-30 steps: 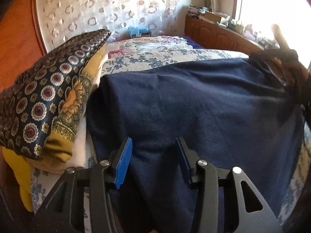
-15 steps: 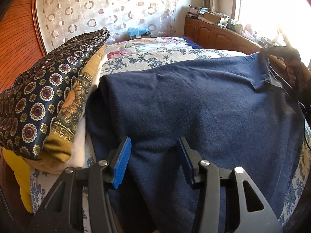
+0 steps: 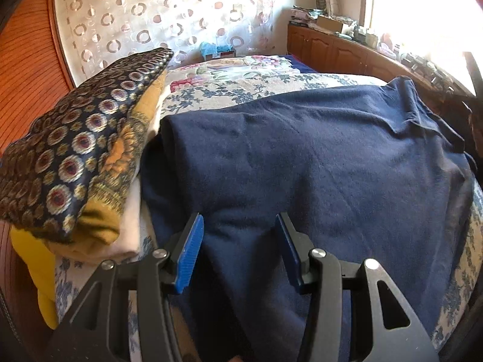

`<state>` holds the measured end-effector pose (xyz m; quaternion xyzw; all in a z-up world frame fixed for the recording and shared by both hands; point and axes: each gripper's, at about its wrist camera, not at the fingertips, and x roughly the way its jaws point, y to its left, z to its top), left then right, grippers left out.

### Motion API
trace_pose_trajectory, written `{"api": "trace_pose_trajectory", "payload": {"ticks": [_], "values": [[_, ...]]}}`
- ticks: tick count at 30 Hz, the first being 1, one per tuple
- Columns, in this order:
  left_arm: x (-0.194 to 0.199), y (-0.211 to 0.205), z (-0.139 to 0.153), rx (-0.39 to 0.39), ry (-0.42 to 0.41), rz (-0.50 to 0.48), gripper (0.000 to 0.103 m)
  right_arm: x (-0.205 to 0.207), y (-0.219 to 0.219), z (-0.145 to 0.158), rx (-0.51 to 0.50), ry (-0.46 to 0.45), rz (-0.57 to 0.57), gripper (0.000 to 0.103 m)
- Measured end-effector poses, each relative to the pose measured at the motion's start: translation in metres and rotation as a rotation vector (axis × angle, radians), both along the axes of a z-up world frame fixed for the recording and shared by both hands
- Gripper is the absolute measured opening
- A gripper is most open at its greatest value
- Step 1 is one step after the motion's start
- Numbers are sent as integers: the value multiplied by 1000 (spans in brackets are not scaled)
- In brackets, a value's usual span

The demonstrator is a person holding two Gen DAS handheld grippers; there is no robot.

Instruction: Fold small clothes

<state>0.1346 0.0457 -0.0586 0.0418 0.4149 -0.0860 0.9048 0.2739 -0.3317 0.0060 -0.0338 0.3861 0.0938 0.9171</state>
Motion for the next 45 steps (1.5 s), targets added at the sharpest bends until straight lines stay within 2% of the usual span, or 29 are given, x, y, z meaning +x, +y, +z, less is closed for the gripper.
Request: {"api": "trace_pose_trajectory", "payload": {"ticks": [7, 9, 12, 15, 25, 32, 38, 45], "values": [[-37, 27, 8, -47, -19, 61, 49, -55, 22, -28, -3, 32, 61, 64], [-46, 36, 6, -65, -4, 71, 49, -69, 34, -33, 16, 35, 96, 73], [-56, 43, 5, -71, 14, 86, 50, -86, 47, -37, 24, 23, 125, 82], [-67, 45, 4, -95, 9, 89, 50, -95, 57, -43, 43, 39, 153, 84], [-87, 41, -2, -160, 10, 93, 50, -114, 76, -63, 17, 66, 176, 86], [-105, 44, 17, -195, -49, 111, 50, -119, 80, -68, -36, 62, 165, 86], [-107, 35, 19, -177, -50, 90, 50, -118, 77, -68, -28, 66, 161, 86], [-104, 28, 2, -168, -7, 90, 50, -117, 77, -69, -29, 65, 161, 86]]}}
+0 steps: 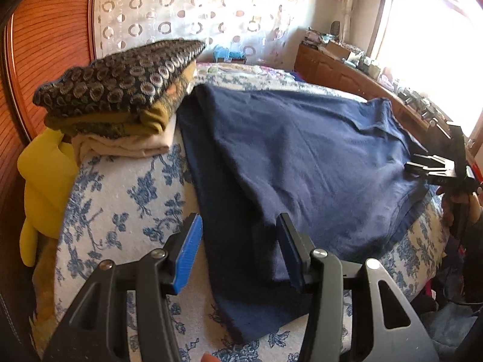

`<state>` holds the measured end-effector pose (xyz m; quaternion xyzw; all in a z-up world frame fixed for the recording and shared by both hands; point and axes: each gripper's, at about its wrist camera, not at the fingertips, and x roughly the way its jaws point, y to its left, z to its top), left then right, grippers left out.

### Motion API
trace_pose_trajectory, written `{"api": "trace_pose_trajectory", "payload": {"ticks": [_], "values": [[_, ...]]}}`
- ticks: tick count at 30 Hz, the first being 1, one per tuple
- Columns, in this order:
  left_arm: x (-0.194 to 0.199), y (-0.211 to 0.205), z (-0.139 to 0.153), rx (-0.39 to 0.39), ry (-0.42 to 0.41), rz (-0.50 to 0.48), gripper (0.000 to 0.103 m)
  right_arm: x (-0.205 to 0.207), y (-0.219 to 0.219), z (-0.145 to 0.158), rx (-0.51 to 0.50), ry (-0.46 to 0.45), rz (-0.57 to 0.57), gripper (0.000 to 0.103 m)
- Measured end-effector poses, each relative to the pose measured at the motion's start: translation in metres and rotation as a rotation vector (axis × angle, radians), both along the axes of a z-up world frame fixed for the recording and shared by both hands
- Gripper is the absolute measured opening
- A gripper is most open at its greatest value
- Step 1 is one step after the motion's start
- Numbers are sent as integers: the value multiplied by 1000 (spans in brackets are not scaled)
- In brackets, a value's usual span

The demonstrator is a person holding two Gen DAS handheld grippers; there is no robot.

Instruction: Fold small clothes

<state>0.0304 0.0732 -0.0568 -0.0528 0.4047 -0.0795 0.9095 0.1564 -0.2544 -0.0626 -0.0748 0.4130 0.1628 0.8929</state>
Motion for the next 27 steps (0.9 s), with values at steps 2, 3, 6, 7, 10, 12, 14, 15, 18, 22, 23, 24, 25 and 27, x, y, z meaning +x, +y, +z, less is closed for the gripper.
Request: {"api": "trace_pose_trajectory", "payload": {"ticks": [2, 3, 6, 7, 10, 12, 14, 15, 18, 22, 23, 24, 25, 27], "values": [[2, -1, -6, -1, 16, 3, 50, 0, 0, 0, 1, 0, 0, 86], [2, -1, -8, -1, 22, 5, 50, 0, 0, 0, 1, 0, 0, 86], [3, -2, -12, -6, 33, 14, 51, 0, 0, 0, 1, 0, 0, 86], [3, -4, -13, -7, 33, 12, 51, 0, 0, 0, 1, 0, 0, 86], [3, -7, -13, -22, 27, -2, 51, 0, 0, 0, 1, 0, 0, 86], [4, -8, -14, -28, 20, -10, 50, 0, 0, 0, 1, 0, 0, 86], [5, -8, -14, -37, 13, -16, 50, 0, 0, 0, 1, 0, 0, 86], [5, -9, -14, -35, 7, -23, 37, 0, -1, 0, 3, 0, 0, 86], [4, -14, -14, -10, -5, -56, 9, 0, -1, 0, 6, 1, 0, 86], [3, -17, -9, -23, -33, -73, 5, 0, -1, 0, 6, 0, 0, 86], [4, -16, -5, -48, -47, -74, 4, 0, -1, 0, 9, 1, 1, 86], [4, -16, -1, -66, -55, -77, 4, 0, -1, 1, 11, 1, 0, 86], [6, -17, 5, -76, -68, -83, 4, 0, -1, 1, 14, 2, 0, 86], [9, -22, 20, -76, -103, -96, 4, 0, -2, 2, 30, 2, -2, 86]]}}
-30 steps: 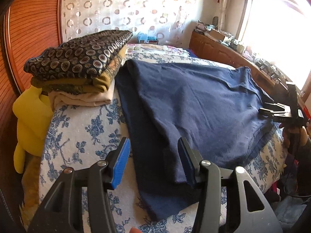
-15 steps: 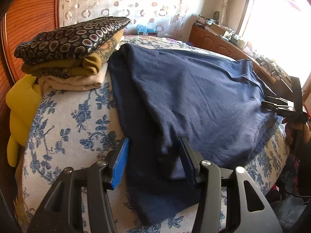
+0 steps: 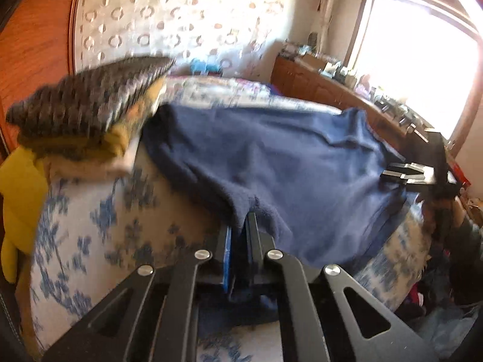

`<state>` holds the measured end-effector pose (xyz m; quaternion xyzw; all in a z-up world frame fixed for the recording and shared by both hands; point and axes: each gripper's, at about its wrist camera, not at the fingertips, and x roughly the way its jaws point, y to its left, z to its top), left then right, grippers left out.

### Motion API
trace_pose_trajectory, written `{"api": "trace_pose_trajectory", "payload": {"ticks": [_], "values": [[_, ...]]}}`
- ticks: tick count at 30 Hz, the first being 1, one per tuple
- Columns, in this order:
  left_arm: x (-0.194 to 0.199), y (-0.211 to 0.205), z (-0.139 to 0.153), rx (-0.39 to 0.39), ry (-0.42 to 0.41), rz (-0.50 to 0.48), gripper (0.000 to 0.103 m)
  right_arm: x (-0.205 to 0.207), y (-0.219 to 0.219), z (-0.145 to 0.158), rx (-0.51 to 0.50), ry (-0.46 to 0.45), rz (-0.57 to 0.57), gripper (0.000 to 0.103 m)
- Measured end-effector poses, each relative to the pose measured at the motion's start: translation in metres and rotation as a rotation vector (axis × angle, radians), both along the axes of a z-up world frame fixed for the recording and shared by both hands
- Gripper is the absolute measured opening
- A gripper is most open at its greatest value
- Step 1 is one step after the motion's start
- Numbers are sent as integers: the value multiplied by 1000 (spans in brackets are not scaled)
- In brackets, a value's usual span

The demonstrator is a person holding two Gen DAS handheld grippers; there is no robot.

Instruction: Fold small clothes

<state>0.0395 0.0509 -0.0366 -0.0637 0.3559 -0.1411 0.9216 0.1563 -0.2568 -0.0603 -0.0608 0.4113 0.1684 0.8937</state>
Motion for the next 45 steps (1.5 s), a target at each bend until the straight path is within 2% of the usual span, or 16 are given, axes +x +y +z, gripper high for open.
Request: {"api": "trace_pose_trajectory", "payload": {"ticks": [4, 8, 11, 14, 21, 25, 26, 27, 29, 33, 38, 45], "values": [[15, -23, 30, -3, -54, -60, 4, -1, -8, 5, 48, -14, -6, 86], [34, -55, 56, -25, -93, -137, 4, -10, -23, 17, 64, -75, -50, 86], [48, -84, 71, -3, -121, -190, 4, -21, -38, 25, 71, -99, -77, 86], [62, -117, 88, -18, -124, -267, 4, -32, -55, 32, 67, -120, -102, 85], [87, -208, 136, 20, -159, -435, 4, -50, -87, 50, 105, -166, -142, 84], [92, -242, 143, 44, -135, -484, 5, -56, -97, 54, 128, -174, -157, 83], [93, -248, 138, 63, -118, -496, 10, -57, -99, 54, 133, -173, -160, 83], [92, -249, 134, 75, -114, -500, 11, -59, -100, 54, 140, -173, -161, 83], [93, -248, 125, 99, -101, -489, 21, -61, -101, 54, 146, -170, -158, 83], [94, -235, 114, 111, -73, -457, 22, -60, -103, 52, 138, -162, -155, 83], [94, -203, 103, 122, -60, -372, 22, -53, -98, 53, 151, -160, -148, 83], [88, -155, 81, 132, -56, -266, 22, -34, -65, 62, 120, -157, -73, 83]]}}
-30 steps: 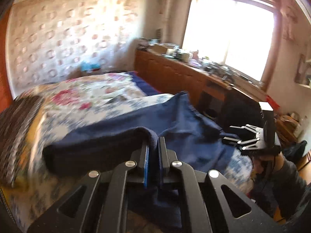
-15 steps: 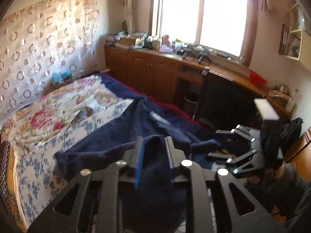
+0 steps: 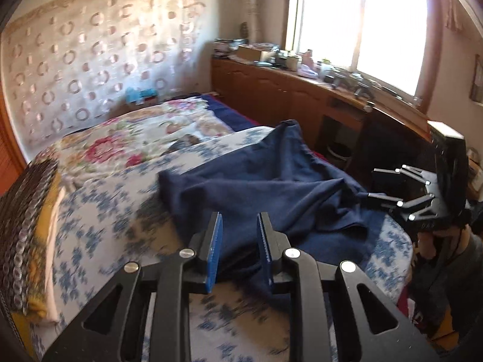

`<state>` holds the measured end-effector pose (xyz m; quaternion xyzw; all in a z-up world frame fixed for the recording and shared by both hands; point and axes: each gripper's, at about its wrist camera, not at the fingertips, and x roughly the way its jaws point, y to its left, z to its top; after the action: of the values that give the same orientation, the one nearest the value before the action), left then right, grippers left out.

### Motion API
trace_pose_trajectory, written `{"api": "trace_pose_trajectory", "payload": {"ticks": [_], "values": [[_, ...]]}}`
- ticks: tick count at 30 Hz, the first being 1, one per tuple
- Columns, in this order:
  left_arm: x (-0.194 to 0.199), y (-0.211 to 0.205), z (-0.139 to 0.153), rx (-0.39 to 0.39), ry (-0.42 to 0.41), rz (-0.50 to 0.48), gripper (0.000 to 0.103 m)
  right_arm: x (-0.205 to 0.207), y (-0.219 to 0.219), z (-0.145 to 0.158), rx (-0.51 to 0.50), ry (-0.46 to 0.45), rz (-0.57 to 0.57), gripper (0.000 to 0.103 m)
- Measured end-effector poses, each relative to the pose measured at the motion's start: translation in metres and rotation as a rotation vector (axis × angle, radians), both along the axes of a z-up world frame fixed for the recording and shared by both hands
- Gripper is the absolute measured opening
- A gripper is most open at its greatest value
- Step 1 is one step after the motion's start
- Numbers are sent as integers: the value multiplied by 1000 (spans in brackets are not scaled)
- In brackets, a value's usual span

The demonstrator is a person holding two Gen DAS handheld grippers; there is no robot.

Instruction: Fold small clothes

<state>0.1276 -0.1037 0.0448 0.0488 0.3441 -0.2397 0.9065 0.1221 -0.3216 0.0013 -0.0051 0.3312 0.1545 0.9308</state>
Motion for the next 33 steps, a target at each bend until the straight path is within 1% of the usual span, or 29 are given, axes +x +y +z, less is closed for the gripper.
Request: {"api": "trace_pose_trajectory", "payload": {"ticks": [5, 7, 11, 16, 19, 23, 25, 27, 28, 29, 30, 31, 32, 33], "values": [[-13, 35, -14, 13, -7, 78, 22, 20, 40, 5, -16, 11, 90, 83], [-19, 45, -19, 34, -15, 99, 22, 28, 58, 5, -26, 16, 126, 83], [-32, 61, -25, 36, -23, 118, 22, 44, 104, 3, -41, 39, 222, 83], [-44, 82, -29, 0, -19, 140, 22, 59, 157, -10, -70, 80, 325, 83], [-48, 90, -31, -9, -19, 151, 22, 64, 180, -19, -93, 105, 364, 83], [-51, 100, -36, -23, -15, 166, 22, 67, 206, -35, -155, 136, 403, 83], [-51, 104, -38, -26, -14, 175, 22, 69, 214, -43, -208, 142, 402, 77], [-50, 107, -41, -29, -9, 182, 22, 73, 218, -50, -265, 147, 386, 64], [-50, 109, -42, -30, -6, 183, 22, 74, 218, -51, -279, 146, 386, 60], [-50, 110, -44, -32, -4, 185, 22, 74, 216, -50, -280, 145, 389, 44], [-50, 110, -45, -33, -2, 187, 22, 76, 213, -48, -258, 153, 405, 25], [-50, 111, -46, -34, -1, 187, 22, 78, 209, -45, -227, 163, 413, 20], [-50, 111, -47, -37, 1, 187, 22, 80, 204, -41, -197, 163, 410, 11], [-52, 112, -48, -39, 2, 187, 22, 82, 197, -34, -167, 156, 406, 4]]}}
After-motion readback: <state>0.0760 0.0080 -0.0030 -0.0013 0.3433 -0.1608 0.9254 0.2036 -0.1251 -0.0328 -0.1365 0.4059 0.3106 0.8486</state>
